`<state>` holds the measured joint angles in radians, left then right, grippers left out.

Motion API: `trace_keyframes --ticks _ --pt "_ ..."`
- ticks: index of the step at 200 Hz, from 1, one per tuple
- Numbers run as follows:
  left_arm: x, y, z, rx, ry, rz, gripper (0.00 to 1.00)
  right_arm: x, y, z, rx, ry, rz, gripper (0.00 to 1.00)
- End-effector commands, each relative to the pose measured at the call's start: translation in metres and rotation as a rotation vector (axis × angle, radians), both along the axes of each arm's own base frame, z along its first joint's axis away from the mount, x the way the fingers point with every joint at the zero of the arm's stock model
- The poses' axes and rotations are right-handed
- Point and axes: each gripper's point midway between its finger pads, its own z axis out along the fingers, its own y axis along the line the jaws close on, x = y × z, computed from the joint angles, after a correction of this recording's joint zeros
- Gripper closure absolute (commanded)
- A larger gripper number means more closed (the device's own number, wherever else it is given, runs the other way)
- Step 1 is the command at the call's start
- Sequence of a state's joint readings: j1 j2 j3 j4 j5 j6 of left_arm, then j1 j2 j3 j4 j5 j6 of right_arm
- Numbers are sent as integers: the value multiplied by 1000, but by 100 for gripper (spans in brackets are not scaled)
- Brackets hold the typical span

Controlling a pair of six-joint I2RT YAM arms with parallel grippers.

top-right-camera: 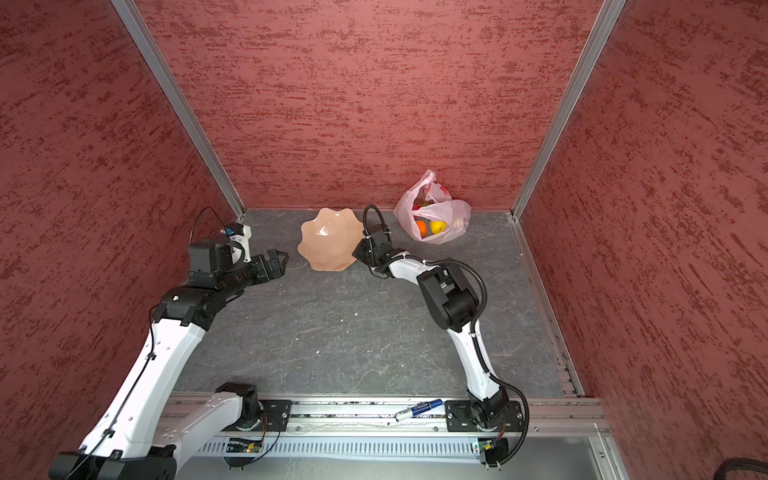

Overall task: Take the fake fruits out of the plastic bag
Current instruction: 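Grip the peach bowl rim with the right gripper and drag it nearer the robot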

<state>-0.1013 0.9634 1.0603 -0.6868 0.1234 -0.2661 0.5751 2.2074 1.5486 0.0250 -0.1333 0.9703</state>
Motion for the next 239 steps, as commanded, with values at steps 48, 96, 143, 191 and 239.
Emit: trace_keyframes --ticks 48,96,143,191,239 --pt "-2 -21 16 -24 -38 -55 0 -94 -75 48 -92 -7 65 100" --pt "0 -48 18 -4 -35 -95 0 -159 -137 49 -66 55 18 100" --pt "6 -94 16 36 -25 -180 0 -208 -219 25 -96 173 -92 100" --pt "13 -131 19 74 -18 -245 1 -247 -277 11 -115 244 -244 100" --pt "16 -142 19 81 -26 -270 0 -271 -309 1 -102 277 -370 100"
